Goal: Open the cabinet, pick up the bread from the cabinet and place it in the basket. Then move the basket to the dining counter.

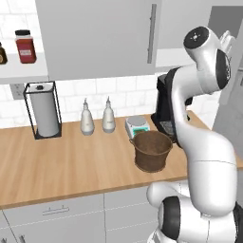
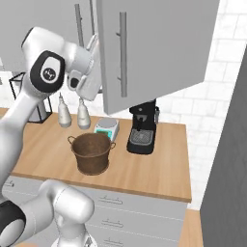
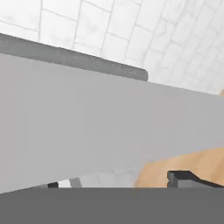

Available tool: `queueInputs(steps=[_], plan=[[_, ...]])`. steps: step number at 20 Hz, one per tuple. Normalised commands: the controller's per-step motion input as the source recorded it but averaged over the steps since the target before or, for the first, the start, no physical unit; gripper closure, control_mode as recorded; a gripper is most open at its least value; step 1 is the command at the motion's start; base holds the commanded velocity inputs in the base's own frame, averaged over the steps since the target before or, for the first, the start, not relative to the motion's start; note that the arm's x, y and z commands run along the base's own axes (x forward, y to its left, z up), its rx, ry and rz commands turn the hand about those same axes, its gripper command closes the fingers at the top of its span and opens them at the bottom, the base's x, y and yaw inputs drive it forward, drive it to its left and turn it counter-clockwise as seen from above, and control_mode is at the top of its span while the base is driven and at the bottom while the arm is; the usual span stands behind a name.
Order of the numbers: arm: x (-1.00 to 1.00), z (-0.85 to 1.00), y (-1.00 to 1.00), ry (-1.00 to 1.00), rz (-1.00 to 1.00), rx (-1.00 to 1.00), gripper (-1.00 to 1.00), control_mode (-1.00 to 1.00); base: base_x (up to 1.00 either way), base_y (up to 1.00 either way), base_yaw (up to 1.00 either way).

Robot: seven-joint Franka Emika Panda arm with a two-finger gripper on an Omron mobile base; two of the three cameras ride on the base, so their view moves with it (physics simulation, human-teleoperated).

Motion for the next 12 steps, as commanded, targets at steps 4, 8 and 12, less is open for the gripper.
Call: queueInputs(steps=[4,8,12], plan=[[-0.48,-0.34,-0.39,-0.14,-0.31,0.02,-1.0,-1.0,0.0,0.0,0.0],[-0.08,-0.13,-0.88,-0.14,-0.31,0.0,-1.0,-1.0,0.0,0.0,0.0],[0.14,-0.02,-1.0,-0.13,-0.24,0.02,-1.0,-1.0,0.0,0.0,0.0]])
